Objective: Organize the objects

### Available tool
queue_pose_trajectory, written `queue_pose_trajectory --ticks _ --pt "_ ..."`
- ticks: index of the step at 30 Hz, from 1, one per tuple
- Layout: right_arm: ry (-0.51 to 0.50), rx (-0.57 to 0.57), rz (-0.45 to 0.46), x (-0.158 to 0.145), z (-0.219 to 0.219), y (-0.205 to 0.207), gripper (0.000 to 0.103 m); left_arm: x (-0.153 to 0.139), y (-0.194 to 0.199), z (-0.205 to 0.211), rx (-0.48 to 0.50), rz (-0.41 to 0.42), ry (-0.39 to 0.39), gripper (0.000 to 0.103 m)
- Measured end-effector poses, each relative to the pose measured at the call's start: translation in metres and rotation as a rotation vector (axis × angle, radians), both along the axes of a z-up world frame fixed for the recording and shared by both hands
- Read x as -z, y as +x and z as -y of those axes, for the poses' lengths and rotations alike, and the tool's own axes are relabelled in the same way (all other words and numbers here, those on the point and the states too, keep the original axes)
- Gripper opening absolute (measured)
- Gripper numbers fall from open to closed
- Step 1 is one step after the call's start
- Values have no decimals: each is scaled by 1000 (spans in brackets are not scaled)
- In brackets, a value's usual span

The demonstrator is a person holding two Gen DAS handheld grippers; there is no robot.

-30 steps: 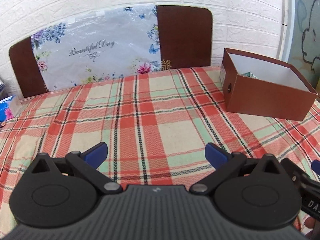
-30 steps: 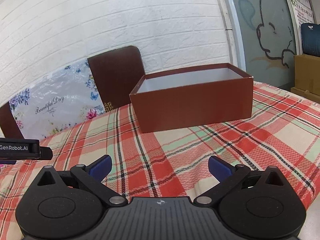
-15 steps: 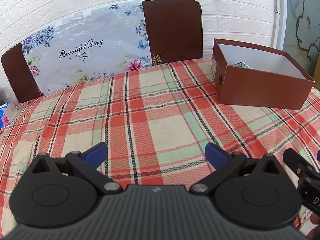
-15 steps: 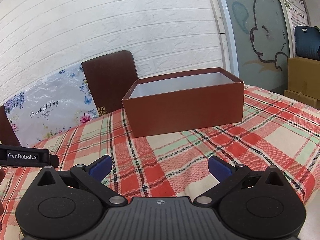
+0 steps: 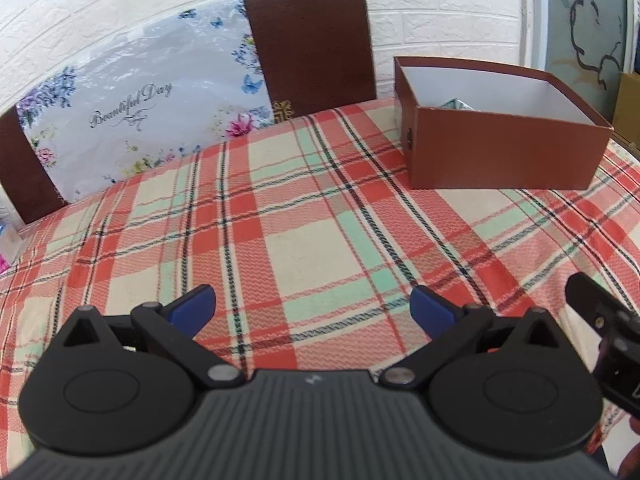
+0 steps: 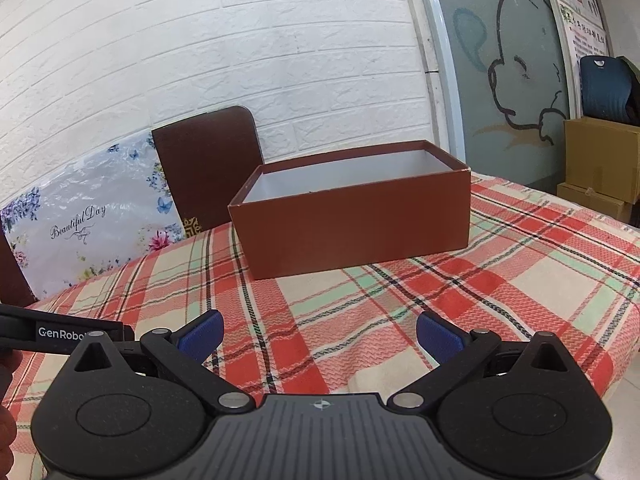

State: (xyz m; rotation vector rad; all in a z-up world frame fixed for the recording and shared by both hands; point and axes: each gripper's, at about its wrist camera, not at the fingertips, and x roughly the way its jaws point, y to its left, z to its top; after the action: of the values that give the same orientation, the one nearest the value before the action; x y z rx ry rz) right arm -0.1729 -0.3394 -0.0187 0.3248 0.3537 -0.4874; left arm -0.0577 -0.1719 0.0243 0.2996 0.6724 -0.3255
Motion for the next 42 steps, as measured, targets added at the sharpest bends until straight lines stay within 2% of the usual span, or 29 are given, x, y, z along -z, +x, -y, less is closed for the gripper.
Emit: queue_pose_trajectory --ticks 5,17,42 --pt "2 8 2 1 4 0 102 3 -4 8 40 -17 20 103" --pt "21 20 -8 8 16 1 102 11 -8 16 64 -40 39 103" --pt "23 -8 -33 13 15 7 102 21 -4 16 55 -68 68 103"
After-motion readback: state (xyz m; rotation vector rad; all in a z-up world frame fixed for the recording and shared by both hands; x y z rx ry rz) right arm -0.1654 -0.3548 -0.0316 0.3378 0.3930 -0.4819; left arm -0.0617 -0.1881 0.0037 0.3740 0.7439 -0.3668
